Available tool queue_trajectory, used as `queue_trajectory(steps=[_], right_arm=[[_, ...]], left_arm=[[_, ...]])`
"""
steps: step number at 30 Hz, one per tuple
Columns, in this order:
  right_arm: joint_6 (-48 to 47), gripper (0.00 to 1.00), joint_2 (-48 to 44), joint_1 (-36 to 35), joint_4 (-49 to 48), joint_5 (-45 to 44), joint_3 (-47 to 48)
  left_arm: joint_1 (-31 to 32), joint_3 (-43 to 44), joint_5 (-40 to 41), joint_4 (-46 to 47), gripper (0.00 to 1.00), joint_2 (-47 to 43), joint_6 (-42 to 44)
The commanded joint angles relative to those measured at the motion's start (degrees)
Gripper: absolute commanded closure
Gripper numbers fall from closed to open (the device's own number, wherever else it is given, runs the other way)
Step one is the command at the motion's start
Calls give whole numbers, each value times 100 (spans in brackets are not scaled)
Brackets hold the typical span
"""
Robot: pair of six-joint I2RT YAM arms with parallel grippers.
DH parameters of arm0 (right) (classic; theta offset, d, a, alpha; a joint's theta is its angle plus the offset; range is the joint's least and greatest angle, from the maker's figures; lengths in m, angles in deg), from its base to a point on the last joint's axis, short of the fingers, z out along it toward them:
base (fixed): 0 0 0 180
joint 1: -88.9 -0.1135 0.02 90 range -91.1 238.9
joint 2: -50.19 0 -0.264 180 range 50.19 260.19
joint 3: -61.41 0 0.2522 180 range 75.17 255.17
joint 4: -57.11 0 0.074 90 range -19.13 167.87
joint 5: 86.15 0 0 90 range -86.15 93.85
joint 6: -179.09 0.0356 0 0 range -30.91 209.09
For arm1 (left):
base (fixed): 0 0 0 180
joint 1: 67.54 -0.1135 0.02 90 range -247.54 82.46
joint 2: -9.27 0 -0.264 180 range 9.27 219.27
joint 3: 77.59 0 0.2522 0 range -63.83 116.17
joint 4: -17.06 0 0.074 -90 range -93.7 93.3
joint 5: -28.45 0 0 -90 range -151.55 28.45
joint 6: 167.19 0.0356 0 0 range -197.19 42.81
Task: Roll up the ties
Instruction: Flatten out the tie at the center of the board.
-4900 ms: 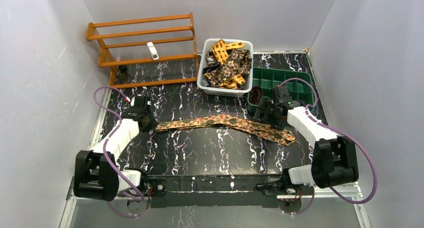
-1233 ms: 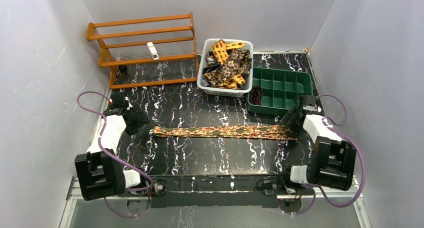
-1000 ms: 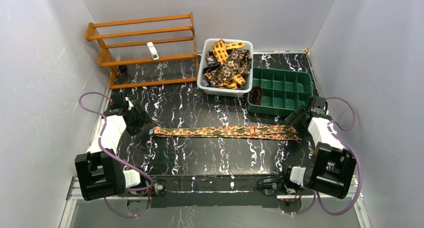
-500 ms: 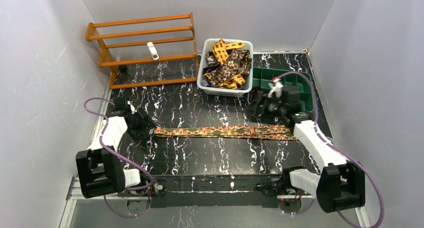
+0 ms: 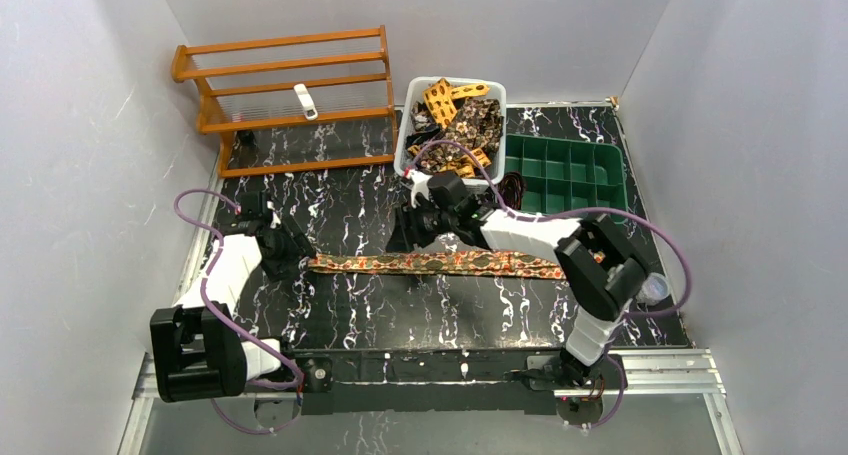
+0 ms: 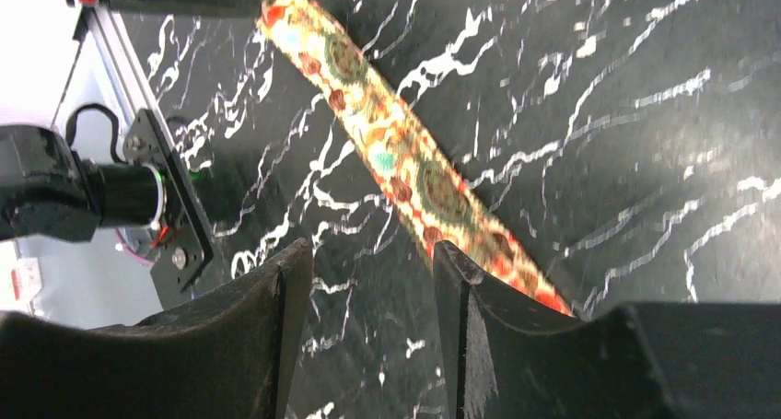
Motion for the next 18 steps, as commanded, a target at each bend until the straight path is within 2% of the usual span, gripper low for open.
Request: queue_trajectory(steps=[1, 8, 11, 18], right_arm=[[187, 42, 615, 13, -92, 202, 735], [301, 43, 1038, -15, 106, 651, 908], [293, 44, 1005, -15, 165, 633, 831], [326, 45, 915, -15, 238, 610, 733]], left_arm=[[18, 67, -129, 42, 36, 15, 164], [16, 150, -807, 195, 39, 243, 698], [16, 147, -1234, 266, 45, 517, 806], [18, 155, -1166, 304, 57, 794, 815]])
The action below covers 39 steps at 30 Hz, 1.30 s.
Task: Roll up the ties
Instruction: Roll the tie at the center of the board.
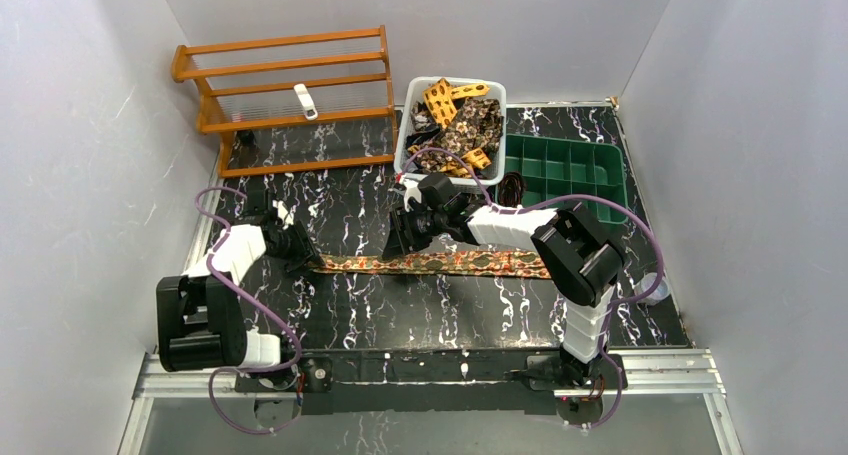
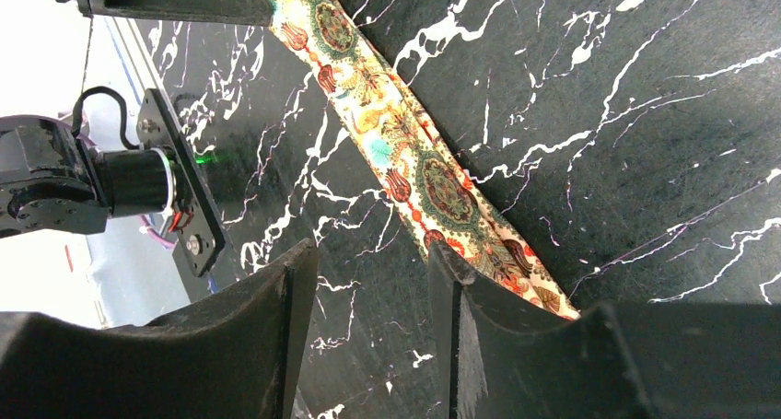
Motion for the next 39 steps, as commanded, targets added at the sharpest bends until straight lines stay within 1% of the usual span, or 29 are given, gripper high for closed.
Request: queue_trajectory(steps=[1, 6, 10, 15, 20, 24, 27, 29, 30, 34, 39], right_arm=[[45, 45, -145, -19, 84, 92, 50], [93, 46, -112, -19, 157, 146, 76], [151, 46, -95, -19, 207, 228, 73], [169, 47, -78, -19, 279, 256, 56], [199, 48, -6, -19, 339, 305, 150], [213, 49, 113, -19, 564, 195, 329], [230, 52, 215, -24, 820, 18, 529], [266, 55, 303, -38, 911, -42, 688], [305, 58, 350, -61, 937, -88, 808], [493, 64, 565, -223, 1016, -320, 1183], [668, 71, 855, -439, 1023, -565, 1676]], left_arm=[[-3, 129, -80, -21, 57, 12, 115], [-4, 148, -28, 162, 55, 83, 180], [-3, 196, -314, 339, 55, 196, 358], [-4, 175, -311, 370, 66, 386, 369], [-2, 178, -140, 407, 77, 248, 400], [-3, 215, -199, 471, 86, 170, 530], [-1, 252, -223, 471, 89, 1, 561], [-3, 234, -248, 463, 91, -162, 537], [1, 223, -244, 463, 93, -241, 513], [-3, 176, -186, 432, 99, -537, 387], [-1, 193, -32, 303, 100, -785, 321]])
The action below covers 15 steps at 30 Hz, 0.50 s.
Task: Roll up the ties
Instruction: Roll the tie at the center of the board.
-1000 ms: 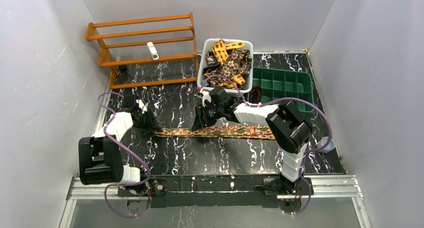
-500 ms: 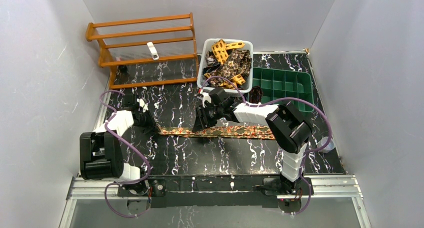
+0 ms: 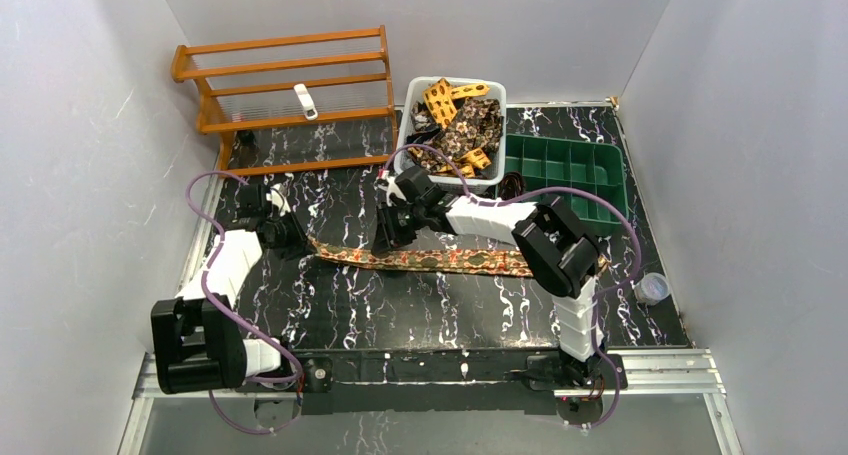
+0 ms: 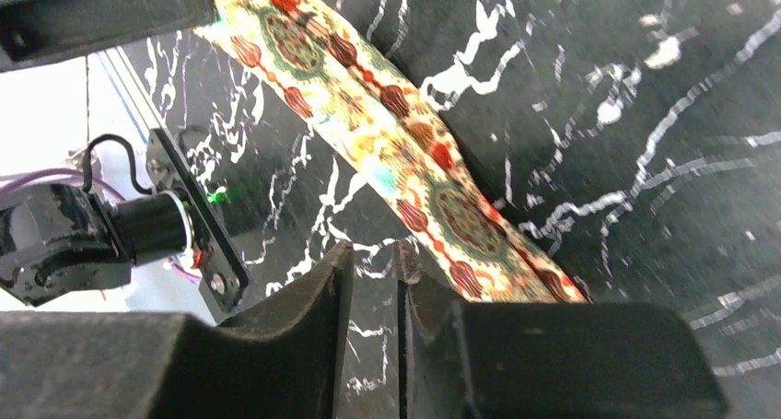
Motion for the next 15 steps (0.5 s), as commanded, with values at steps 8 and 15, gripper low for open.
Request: queue_trajectory(steps=[8, 15], right_arm=[[332, 79, 945, -481, 635, -824, 1445], [340, 84, 1466, -677, 1088, -1644, 1612]], left_arm=[[-5, 170, 139, -225, 100, -171, -29], [-6, 259, 432, -276, 100, 85, -91]])
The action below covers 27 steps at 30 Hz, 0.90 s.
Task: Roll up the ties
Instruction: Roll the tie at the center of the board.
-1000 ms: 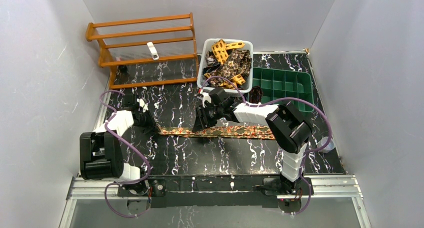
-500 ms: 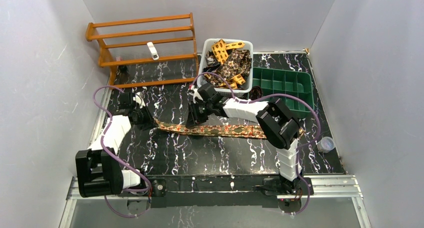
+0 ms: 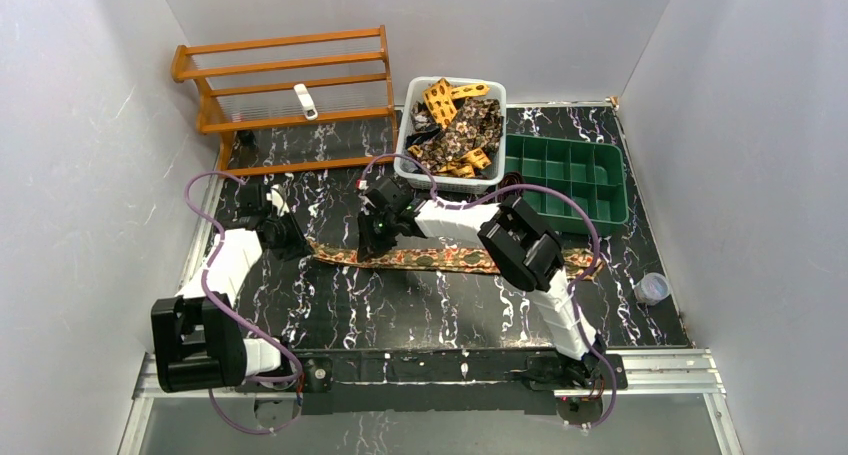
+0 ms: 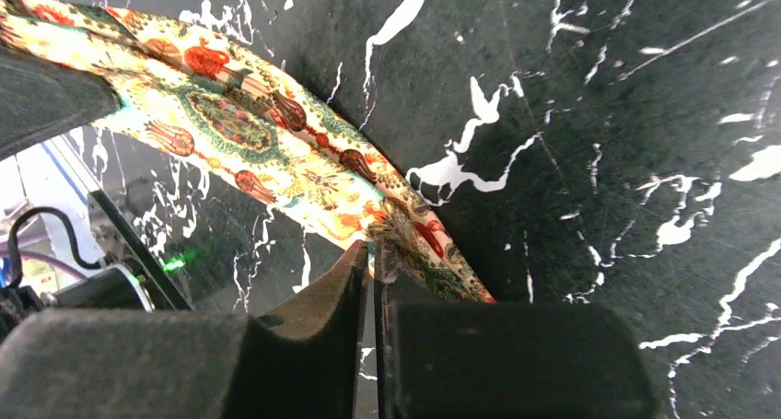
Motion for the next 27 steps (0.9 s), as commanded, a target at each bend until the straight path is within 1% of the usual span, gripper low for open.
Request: queue_trajectory(steps=[1, 4, 6, 11, 13, 14, 16, 17, 20, 21, 23, 25, 27], right_arm=[[62, 84, 310, -128, 564, -853, 233], [0, 84, 481, -170, 1118, -1359, 487], [-35, 84, 505, -179, 1294, -1551, 523], [-196, 84, 529, -206, 1682, -1446, 580], [-263, 83, 462, -214, 1728, -1378, 528], [-311, 81, 418, -220, 1766, -1356, 513], [-366, 72, 299, -213, 1798, -1277, 445], [-401, 69, 211, -207, 1760, -1224, 362], [-428, 64, -23, -207, 1577, -1124, 215], [-429, 61, -48, -199, 1597, -1086, 259], [-471, 59, -184, -170, 1743, -927, 410], [-515, 56, -521, -167, 1505, -838, 297], [-534, 52, -823, -154, 1429, -970, 197]], left_arm=[[-6, 266, 287, -231, 100, 228, -16], [-6, 315, 459, -316, 100, 405, 53], [-6, 312, 654, -326, 100, 428, 27], [1, 418, 1033, -280, 100, 358, 30], [-10, 562, 1393, -452, 100, 452, 188], [-24, 638, 1642, -530, 100, 571, 260], [-39, 715, 1584, -584, 100, 753, 348], [-41, 707, 1571, -574, 100, 825, 329], [-52, 618, 1612, -487, 100, 1003, 265], [-64, 604, 1590, -439, 100, 1053, 277], [-74, 600, 1556, -373, 100, 1168, 339], [-93, 618, 1516, -343, 100, 1277, 405], [-102, 634, 1511, -292, 100, 1373, 440]])
